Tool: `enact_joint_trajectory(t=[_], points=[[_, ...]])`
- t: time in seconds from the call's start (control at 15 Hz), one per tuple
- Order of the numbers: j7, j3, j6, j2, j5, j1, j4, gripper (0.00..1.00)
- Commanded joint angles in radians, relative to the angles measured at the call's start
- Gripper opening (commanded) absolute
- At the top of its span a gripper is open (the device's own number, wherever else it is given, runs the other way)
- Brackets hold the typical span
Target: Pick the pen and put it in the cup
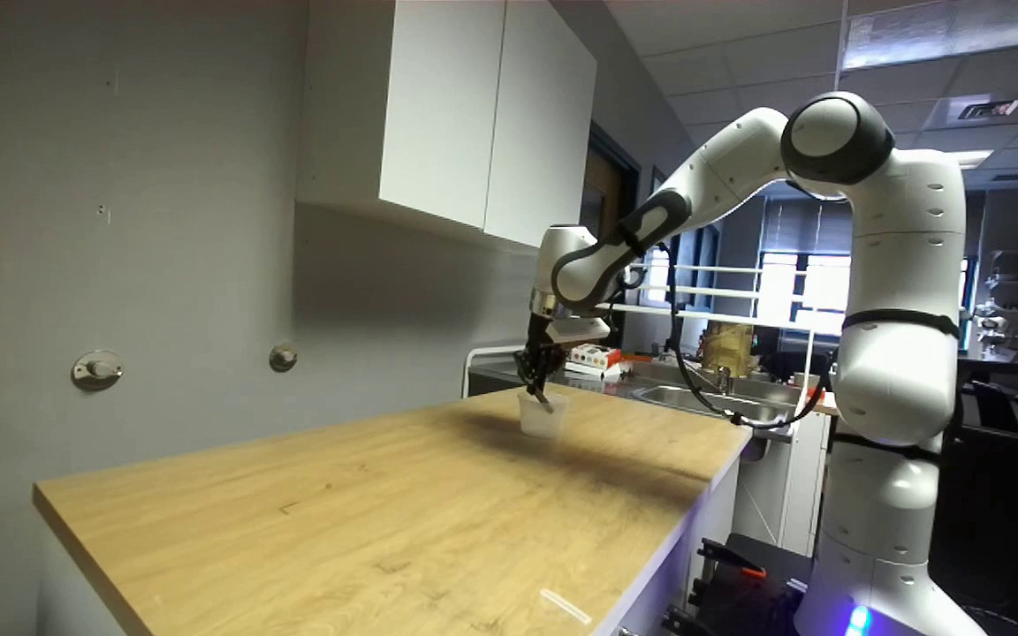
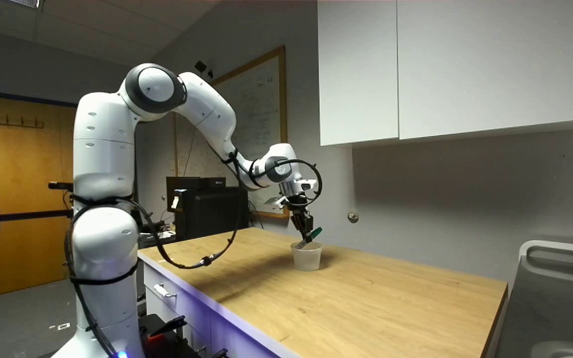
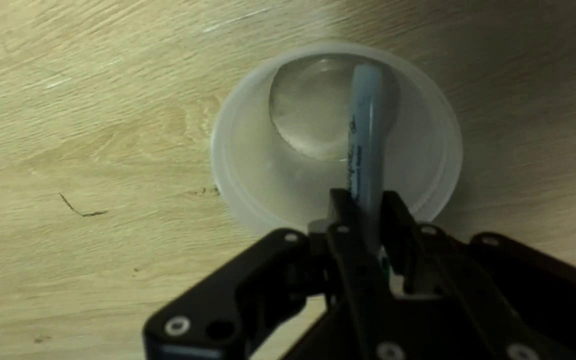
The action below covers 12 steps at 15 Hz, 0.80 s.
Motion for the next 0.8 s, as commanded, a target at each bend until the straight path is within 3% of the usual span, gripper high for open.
enact_joint_trajectory(t=[0.0, 0.07, 0.2, 0.6, 0.73], points=[[0.03, -0.031, -0.018, 0.042, -0.02, 0.03, 0.05, 0.16], [0.024, -0.036, -0.026, 0.045, -0.017, 0.033, 0.056, 0.44], [0.022, -0.046, -0.033, 0.04, -0.012, 0.039, 0.058, 0.5], [-0.096, -0.038, -0.126, -0.027, 0.08, 0.045, 0.031, 0.96], [-0.158, -0.033, -0.161, -0.059, 0.131, 0.051, 0.012, 1.0]])
